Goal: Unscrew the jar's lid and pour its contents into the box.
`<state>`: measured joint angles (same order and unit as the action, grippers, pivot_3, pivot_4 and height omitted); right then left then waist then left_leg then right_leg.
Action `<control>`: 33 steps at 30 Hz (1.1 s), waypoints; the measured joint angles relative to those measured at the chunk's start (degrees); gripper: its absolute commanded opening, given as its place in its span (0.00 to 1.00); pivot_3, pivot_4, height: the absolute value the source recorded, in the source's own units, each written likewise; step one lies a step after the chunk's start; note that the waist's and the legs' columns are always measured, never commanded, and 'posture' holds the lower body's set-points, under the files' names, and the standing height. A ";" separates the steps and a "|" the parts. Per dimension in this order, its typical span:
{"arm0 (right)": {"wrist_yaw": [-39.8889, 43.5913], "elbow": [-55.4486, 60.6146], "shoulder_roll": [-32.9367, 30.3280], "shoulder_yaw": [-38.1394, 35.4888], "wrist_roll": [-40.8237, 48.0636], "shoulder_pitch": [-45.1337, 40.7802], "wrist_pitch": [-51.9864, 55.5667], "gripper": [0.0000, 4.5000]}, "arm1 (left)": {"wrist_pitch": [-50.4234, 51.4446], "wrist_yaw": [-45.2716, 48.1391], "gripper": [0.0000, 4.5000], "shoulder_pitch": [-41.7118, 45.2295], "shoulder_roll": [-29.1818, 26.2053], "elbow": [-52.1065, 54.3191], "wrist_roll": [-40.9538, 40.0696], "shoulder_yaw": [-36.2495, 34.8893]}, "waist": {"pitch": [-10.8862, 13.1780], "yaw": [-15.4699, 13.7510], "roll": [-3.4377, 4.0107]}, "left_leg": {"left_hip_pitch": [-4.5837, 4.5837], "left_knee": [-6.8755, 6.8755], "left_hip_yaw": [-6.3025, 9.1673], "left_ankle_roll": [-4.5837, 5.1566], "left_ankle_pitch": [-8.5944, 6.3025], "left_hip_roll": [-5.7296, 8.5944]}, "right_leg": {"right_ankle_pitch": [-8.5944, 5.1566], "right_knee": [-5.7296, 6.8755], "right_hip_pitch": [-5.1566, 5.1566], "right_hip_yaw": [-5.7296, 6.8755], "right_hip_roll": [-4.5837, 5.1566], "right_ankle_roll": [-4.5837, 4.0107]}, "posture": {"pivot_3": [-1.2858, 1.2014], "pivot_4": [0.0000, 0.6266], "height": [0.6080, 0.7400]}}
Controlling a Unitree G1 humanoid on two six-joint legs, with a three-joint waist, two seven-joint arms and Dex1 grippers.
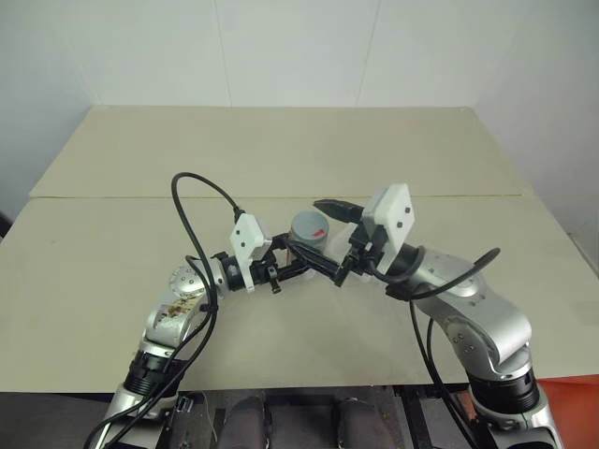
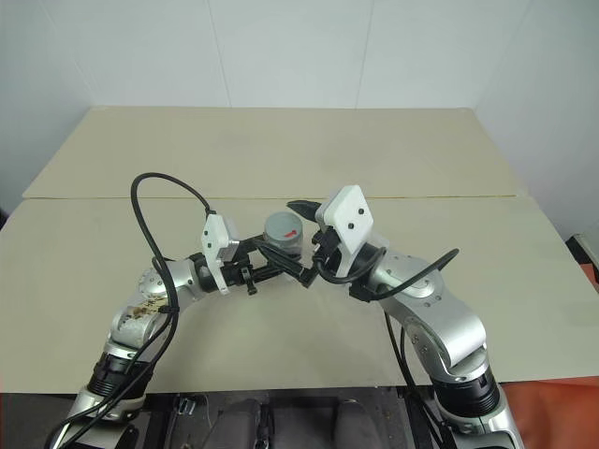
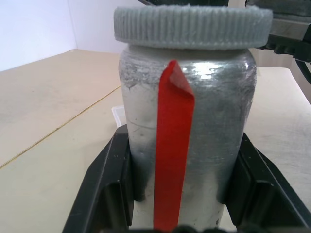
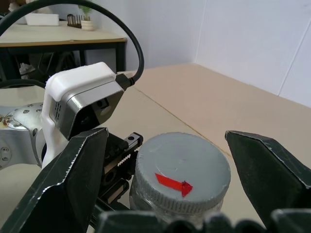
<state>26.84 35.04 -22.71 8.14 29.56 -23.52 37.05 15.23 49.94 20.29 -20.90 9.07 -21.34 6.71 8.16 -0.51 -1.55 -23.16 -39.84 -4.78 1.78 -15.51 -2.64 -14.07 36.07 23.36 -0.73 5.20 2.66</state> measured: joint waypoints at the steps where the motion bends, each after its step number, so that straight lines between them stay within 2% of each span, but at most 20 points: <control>1: 0.00 -0.19 0.00 -0.01 0.02 -0.07 0.17 1.00 | 0.00 -0.01 0.44 0.00 0.00 0.00 0.00 0.00 | 0.00 0.00 0.00 | 0.00 0.00 0.00 0.00 0.00 0.00 | 0.00 0.00 0.00 0.00 0.00 0.00 | 0.52 0.24 1.00; 6: 0.03 -0.60 0.00 -0.01 0.07 -0.08 0.84 1.00 | -0.01 -0.03 0.44 0.00 0.11 0.00 0.00 0.00 | 0.00 0.02 0.00 | 0.00 0.00 0.00 0.00 0.00 0.00 | 0.00 0.00 0.00 0.00 0.00 0.00 | 0.52 0.24 1.00; 9: -0.03 -0.70 0.53 -0.02 0.43 -0.08 1.14 0.87 | -0.05 0.08 0.44 0.00 0.15 0.00 -0.01 0.00 | 0.00 0.03 0.00 | 0.01 0.00 -0.01 0.00 0.00 0.00 | 0.00 0.00 0.00 0.00 -0.01 0.00 | 0.52 0.24 1.00; 12: -0.83 -0.95 0.86 -0.53 0.57 -0.21 1.66 0.65 | -0.15 0.23 0.44 0.00 0.15 0.00 0.00 0.00 | 0.00 0.02 0.00 | 0.00 0.00 -0.01 0.00 0.00 0.00 | 0.00 0.00 0.00 0.00 0.00 0.00 | 0.52 0.24 1.00; 13: -0.90 -0.95 0.96 -0.62 0.75 -0.25 1.87 0.61 | -0.26 0.23 0.44 0.00 0.16 0.00 0.00 0.00 | 0.00 0.02 0.00 | 0.00 0.00 -0.01 0.00 0.00 0.00 | 0.00 0.00 0.00 0.00 0.00 0.00 | 0.52 0.24 1.00; 25: 1.66 -0.99 -0.59 -1.34 1.38 -0.44 2.09 0.61 | -0.28 1.45 0.44 -0.01 0.13 -0.01 -0.09 0.12 | 0.00 0.03 0.00 | 0.00 0.00 -0.01 0.00 0.00 0.00 | 0.00 0.00 0.00 0.00 -0.01 0.00 | 0.52 0.24 1.00; 33: 15.82 -6.81 -6.63 -3.29 5.83 -3.95 0.30 0.61 | -0.37 6.34 0.44 -0.01 -0.54 -0.07 -1.30 0.56 | 0.00 0.02 0.00 | 0.01 0.00 -0.01 0.01 0.00 0.00 | 0.00 -0.02 -0.01 0.00 -0.01 0.00 | 0.52 0.24 1.00</control>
<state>42.65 28.23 -29.33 4.85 35.39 -27.47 37.35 14.86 56.28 20.28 -21.44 9.00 -22.65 7.28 8.16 -0.49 -1.55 -23.15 -39.84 -4.79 1.79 -15.51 -2.64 -14.07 36.05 23.35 -0.73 5.20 2.66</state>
